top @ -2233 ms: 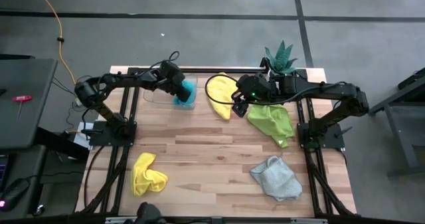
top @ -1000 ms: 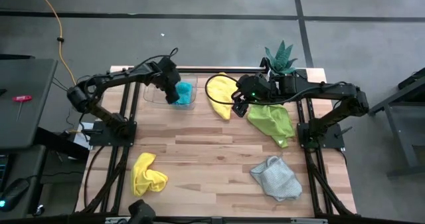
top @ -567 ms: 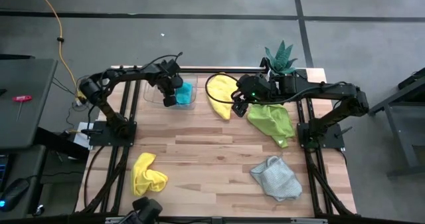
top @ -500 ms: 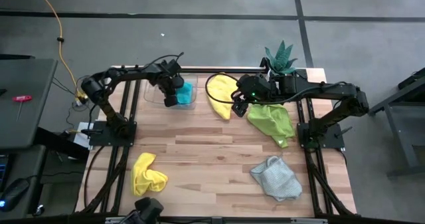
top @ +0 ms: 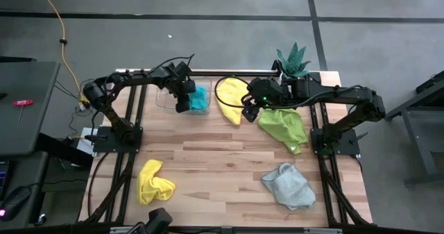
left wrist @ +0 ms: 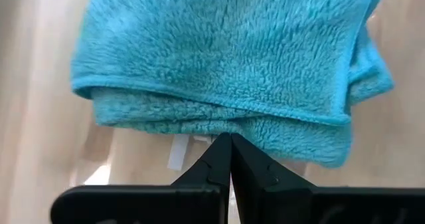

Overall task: Fold microfiber towels
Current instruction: Put the blue towel into the transparent bin, then fold the green towel

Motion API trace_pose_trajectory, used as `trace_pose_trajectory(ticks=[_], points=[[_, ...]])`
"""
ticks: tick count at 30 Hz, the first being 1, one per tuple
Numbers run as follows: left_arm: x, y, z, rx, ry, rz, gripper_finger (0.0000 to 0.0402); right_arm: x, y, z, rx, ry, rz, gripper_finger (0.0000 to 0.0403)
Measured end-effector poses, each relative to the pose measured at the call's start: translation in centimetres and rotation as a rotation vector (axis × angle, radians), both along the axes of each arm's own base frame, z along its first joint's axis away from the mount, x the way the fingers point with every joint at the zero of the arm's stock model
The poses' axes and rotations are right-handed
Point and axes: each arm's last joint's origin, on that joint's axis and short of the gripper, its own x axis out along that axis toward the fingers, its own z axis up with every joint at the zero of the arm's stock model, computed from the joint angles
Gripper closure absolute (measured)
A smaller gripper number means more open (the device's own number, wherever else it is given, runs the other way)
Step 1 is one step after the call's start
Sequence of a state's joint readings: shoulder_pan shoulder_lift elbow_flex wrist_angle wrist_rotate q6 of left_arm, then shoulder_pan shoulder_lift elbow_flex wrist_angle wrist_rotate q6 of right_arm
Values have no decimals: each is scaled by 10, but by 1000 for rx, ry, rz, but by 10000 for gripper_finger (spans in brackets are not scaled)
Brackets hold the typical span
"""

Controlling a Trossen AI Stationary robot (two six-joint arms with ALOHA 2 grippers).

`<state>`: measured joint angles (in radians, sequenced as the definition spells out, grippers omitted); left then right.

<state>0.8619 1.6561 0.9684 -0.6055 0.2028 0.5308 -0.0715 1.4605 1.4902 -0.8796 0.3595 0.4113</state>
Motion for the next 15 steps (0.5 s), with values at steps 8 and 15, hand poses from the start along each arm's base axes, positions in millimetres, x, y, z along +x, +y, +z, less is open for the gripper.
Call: trace_pose_trajectory(ticks=[8, 15], points=[[-12, -12, 41, 89, -73, 4, 402, -1, 0, -1, -3, 14, 4, 155], [-32, -41, 104, 138, -329, 126, 402, -9, 2, -8, 26, 135, 41, 155]])
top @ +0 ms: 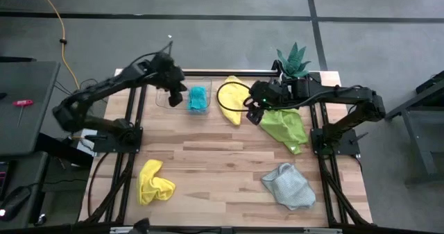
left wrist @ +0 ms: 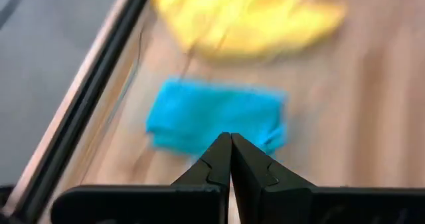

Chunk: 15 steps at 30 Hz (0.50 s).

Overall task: Fold microfiber towels
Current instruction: Fold the green towel

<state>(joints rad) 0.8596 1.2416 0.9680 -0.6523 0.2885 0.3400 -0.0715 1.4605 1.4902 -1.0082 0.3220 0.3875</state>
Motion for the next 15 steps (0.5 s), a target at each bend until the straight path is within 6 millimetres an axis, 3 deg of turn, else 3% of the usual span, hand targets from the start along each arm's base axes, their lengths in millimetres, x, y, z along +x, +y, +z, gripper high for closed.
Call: trace_pose_trajectory(ticks=[7, 12, 15], points=[[-2, -63, 50, 48, -407, -43, 402, -20, 7, -11, 108, 226, 27, 155], [6, -106, 58, 39, -712, -64, 401, -30, 12, -18, 96, 329, 31, 155], [11, -126, 57, 39, -805, -86, 401, -46, 13, -38, 124, 364, -5, 155]])
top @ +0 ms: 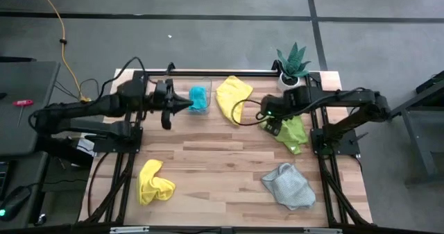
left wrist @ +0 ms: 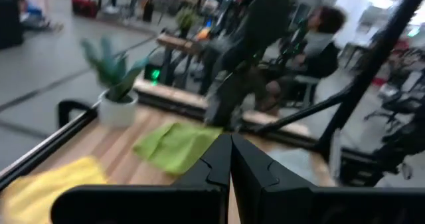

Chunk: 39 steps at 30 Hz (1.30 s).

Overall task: Fold microfiber towels
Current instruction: Fold the green towel

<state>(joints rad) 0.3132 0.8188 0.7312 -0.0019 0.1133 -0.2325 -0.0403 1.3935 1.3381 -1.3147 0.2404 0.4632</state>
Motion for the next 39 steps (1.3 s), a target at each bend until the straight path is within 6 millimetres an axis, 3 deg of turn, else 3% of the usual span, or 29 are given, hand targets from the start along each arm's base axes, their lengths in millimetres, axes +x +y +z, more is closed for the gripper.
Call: trace_pose_trajectory(ticks=[4, 10, 13, 21, 25, 30, 34, 39], points=[[5, -18, -2, 15, -18, 8, 402, -34, -7, -39, 42, 56, -192, 155], [11, -27, 1, -35, -71, 6, 401, -71, -18, -76, 123, 60, -589, 155], [11, -27, 5, -41, -108, 8, 401, -77, -21, -95, 163, 55, -737, 155], [10, -26, 6, -39, -123, 9, 401, -83, -19, -147, 248, 6, -936, 155], [10, -26, 6, -56, -126, 10, 401, -70, -18, -164, 357, -185, -973, 155], [11, -27, 6, -74, -127, -20, 401, -39, -12, -170, 459, -386, -889, 155], [11, -28, 6, -74, -127, -28, 402, -11, 2, -164, 507, -396, -757, 155], [11, -27, 6, -74, -127, -26, 401, 17, 35, -150, 562, -268, -477, 155]])
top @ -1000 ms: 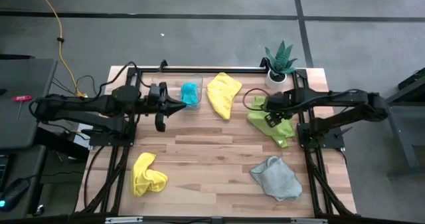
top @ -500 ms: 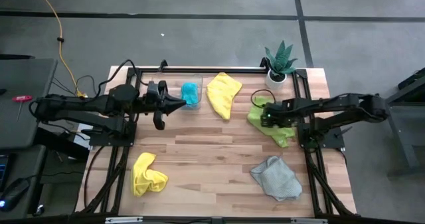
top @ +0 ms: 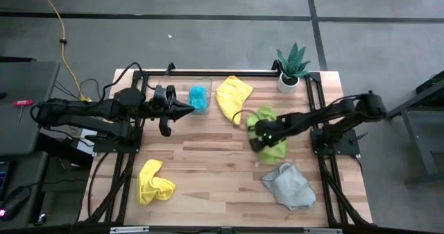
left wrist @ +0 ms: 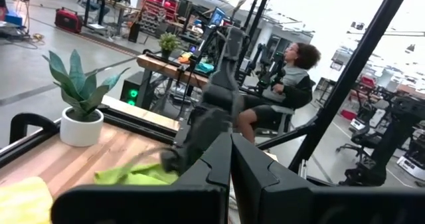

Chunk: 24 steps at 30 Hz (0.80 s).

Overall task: Fold microfiber towels
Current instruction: Fold the green towel

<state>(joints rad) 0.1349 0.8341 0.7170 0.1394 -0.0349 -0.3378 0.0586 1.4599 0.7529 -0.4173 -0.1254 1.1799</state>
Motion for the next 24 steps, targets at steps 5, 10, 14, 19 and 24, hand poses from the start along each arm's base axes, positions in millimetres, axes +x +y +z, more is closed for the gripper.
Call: trace_pose_trajectory(ticks=[5, 10, 14, 19, 24], points=[[0, 0, 0, 0, 0, 2, 401, -9, 25, 32, -133, 219, 68, 155], [0, 0, 0, -3, 2, 0, 401, -33, 41, 47, -192, 402, 3, 155], [0, 0, 0, -1, 2, 3, 401, -50, 48, 28, -157, 452, -112, 155], [0, 0, 0, -1, 2, 3, 402, -64, 48, -5, -105, 475, -271, 155], [0, 0, 0, -1, 1, 5, 401, -63, 48, -21, -32, 375, -368, 155]])
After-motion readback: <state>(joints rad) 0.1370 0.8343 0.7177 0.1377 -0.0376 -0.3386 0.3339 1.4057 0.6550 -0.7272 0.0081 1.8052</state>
